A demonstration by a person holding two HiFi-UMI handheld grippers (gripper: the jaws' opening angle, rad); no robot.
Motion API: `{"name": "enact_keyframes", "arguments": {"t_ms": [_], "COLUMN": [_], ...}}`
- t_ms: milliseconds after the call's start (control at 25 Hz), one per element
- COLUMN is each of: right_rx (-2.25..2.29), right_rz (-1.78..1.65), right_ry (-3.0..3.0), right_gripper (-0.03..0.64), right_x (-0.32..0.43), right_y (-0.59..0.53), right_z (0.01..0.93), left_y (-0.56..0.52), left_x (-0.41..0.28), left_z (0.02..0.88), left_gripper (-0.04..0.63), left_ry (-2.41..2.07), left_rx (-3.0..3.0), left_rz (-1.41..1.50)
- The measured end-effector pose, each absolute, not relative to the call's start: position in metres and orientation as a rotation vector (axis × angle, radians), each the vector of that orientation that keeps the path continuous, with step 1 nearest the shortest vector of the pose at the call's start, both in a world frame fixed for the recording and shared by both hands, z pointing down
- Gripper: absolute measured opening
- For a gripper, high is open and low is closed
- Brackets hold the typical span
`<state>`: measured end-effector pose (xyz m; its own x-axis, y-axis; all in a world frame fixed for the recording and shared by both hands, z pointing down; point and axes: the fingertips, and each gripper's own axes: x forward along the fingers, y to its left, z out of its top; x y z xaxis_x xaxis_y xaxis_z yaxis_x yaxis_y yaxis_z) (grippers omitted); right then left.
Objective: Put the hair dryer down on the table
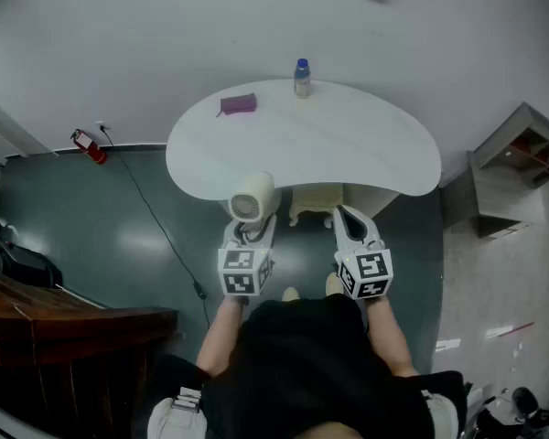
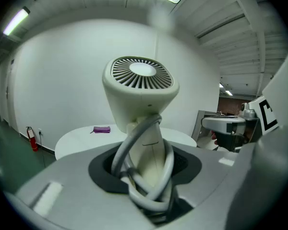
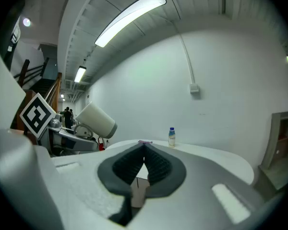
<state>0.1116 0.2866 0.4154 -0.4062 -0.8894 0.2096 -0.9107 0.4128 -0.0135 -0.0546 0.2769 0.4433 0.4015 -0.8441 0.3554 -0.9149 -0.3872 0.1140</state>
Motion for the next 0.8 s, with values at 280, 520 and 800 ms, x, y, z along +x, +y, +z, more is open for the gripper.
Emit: {"name": "enact_keyframes", "arguments": {"t_ms": [280, 520, 800], "right_rx": [1.636, 1.596, 1.501], "right_rz": [0.210, 0.196, 0.183], "right_ry": [-2.495, -2.499, -2.543], "right_gripper": [0.003, 0.003, 0.003], "right_x": [0.114, 0.101, 0.069], "right_y": [0.282, 0.274, 0.261], "right_z": [0.413, 0.413, 0.413], "left_y": [0.272, 0.266, 0.262], "left_x": [-0.053, -0.063, -0.094], "left_z": [0.442, 0.440, 0.442], "left_gripper": [0.193, 0.193, 0.193], "left_ry": [-1.529, -1.548, -1.618], "left_rx": [2.376, 2.363, 2.305], "left_rz": [0.336, 0.319, 0.299]}}
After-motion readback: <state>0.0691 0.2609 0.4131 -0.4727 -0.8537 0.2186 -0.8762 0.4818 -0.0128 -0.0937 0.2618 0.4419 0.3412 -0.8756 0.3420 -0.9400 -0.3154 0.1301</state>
